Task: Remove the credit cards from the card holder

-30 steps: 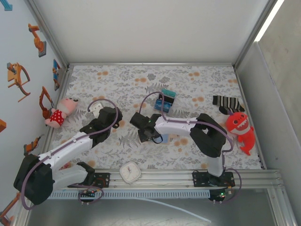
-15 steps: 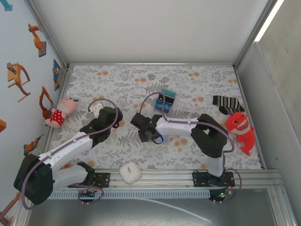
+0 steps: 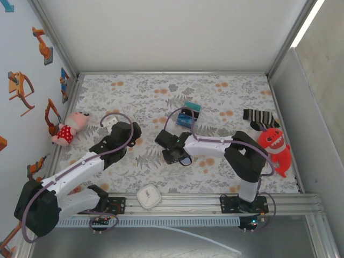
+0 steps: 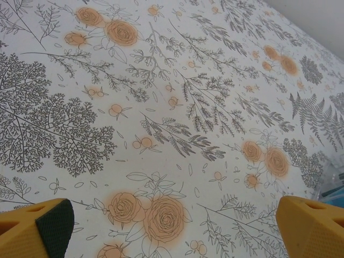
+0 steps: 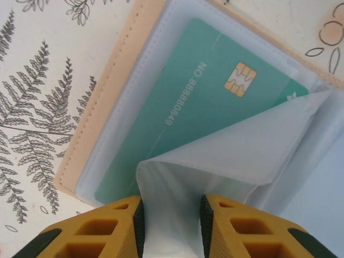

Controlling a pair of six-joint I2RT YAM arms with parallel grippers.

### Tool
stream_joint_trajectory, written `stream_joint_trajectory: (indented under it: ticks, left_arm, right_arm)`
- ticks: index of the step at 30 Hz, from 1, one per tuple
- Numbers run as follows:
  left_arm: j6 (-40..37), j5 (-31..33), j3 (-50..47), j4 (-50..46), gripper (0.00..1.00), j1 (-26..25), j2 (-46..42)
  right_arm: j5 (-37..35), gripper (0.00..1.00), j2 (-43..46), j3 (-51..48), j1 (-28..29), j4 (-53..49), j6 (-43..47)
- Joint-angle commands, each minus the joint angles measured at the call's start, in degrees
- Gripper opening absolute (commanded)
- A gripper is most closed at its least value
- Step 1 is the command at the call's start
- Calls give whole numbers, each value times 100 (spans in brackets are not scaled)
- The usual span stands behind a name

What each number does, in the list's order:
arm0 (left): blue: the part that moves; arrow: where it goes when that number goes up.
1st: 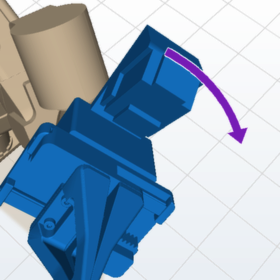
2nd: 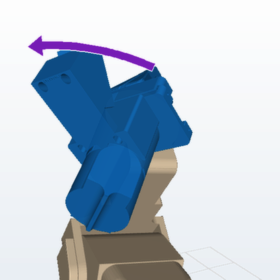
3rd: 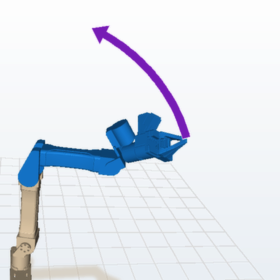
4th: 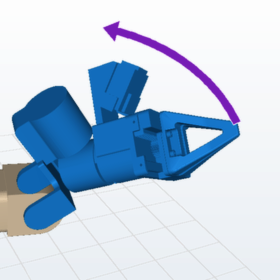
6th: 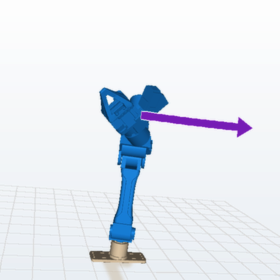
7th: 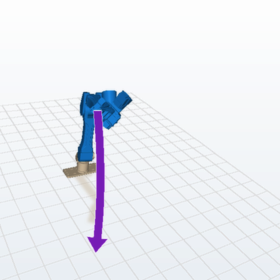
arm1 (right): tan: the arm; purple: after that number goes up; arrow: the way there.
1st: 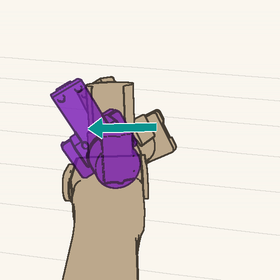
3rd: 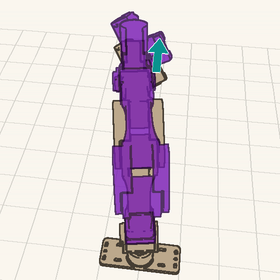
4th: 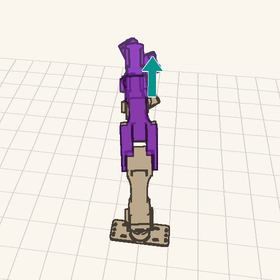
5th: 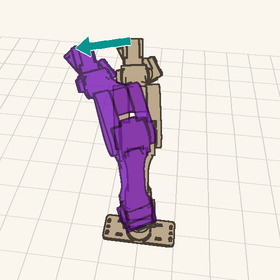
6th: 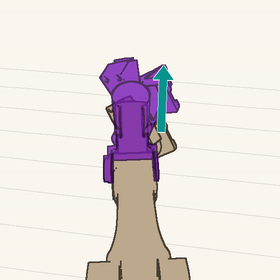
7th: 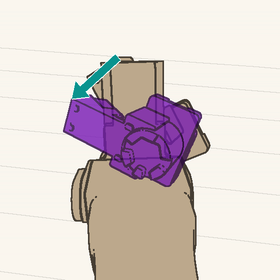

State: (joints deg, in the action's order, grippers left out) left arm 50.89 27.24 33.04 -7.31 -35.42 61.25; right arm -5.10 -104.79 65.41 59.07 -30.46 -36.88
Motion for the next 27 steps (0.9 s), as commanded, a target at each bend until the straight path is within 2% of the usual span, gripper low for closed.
stream_joint_trajectory:
  ticks: [1, 10, 27]
  left_arm:
    - [-180, -44, 221, -22, 97, 11, -87]
    - [-376, -47, 374, -65, 97, -55, 52]
    - [-722, 65, 597, -132, 97, -233, 167]
  right_arm:
    - [-474, 34, 151, 94, -2, -631, 107]
    - [-919, 36, 311, 92, -11, -787, -61]
    - [-1237, 36, 798, -358, -327, -857, -383]
